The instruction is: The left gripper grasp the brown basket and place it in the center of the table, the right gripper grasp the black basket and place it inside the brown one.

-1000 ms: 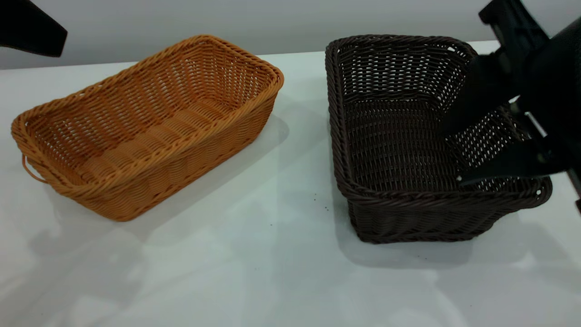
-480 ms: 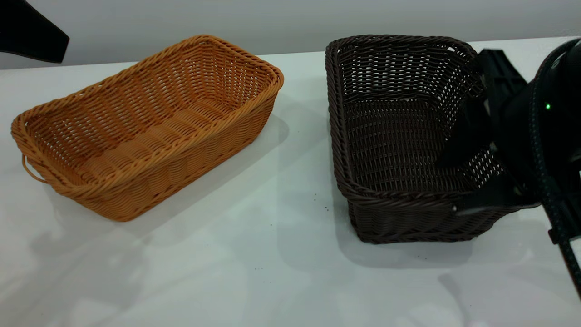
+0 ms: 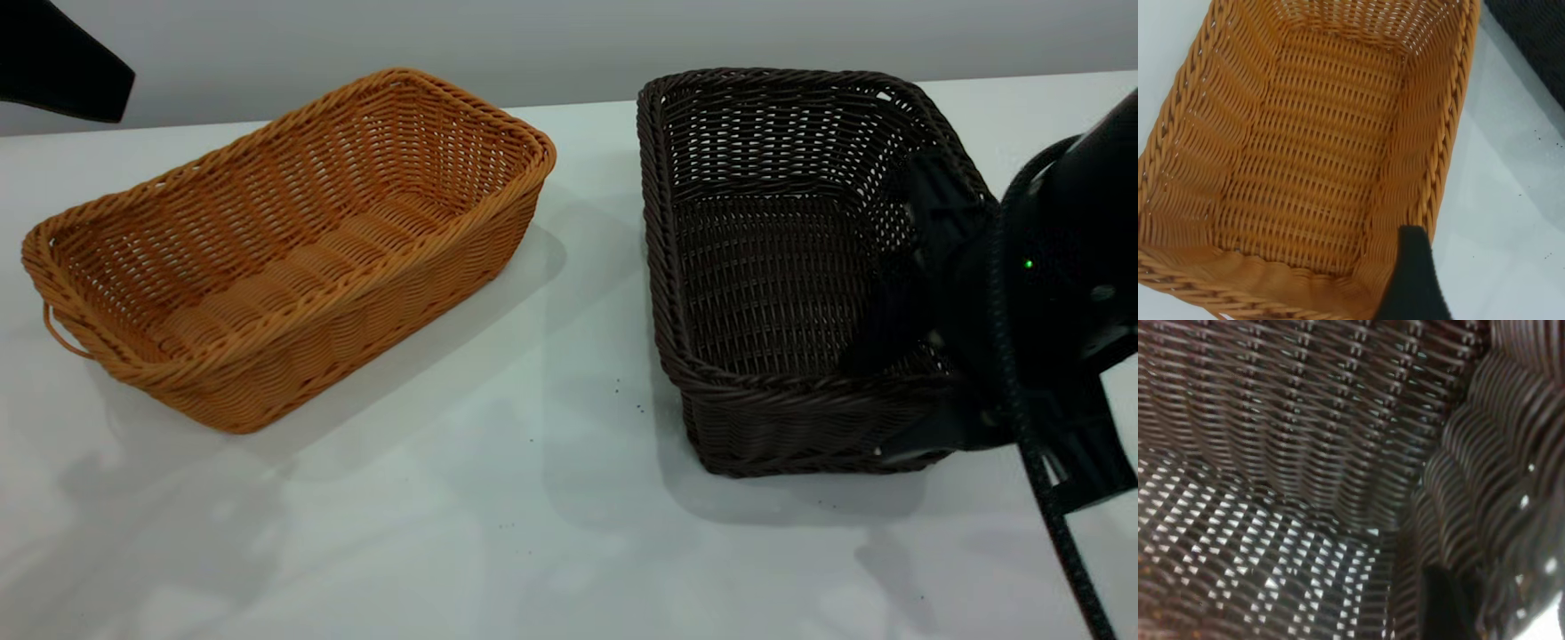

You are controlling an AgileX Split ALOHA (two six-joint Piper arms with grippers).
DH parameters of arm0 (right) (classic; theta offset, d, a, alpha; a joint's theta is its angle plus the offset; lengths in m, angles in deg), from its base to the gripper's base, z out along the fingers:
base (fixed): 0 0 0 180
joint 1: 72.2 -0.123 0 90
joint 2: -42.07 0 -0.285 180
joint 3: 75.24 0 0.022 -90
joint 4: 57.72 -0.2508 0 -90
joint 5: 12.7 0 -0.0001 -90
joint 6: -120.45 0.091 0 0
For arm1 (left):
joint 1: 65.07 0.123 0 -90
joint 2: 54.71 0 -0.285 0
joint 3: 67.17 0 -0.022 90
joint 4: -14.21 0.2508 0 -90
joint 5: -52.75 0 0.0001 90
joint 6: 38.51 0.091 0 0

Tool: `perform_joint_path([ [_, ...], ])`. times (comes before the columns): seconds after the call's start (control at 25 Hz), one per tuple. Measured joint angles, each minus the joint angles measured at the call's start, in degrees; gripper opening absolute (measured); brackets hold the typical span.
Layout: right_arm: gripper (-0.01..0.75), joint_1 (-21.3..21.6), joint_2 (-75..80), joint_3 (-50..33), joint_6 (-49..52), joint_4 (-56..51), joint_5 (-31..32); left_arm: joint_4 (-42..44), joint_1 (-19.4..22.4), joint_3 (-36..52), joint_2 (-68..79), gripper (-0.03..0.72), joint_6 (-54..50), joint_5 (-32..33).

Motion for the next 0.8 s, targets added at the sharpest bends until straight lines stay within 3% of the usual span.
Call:
perform_joint_path([
  [0.2, 0.362, -1.7, 3.3, 2.3, -0.3, 0.0, 0.1, 0.0, 0.0, 0.0, 0.0, 0.478, 0.0, 0.3],
  [0.8, 0.363, -1.7, 10.9, 3.9, -0.4, 0.0, -3.2, 0.0, 0.0, 0.0, 0.0, 0.478, 0.0, 0.8],
])
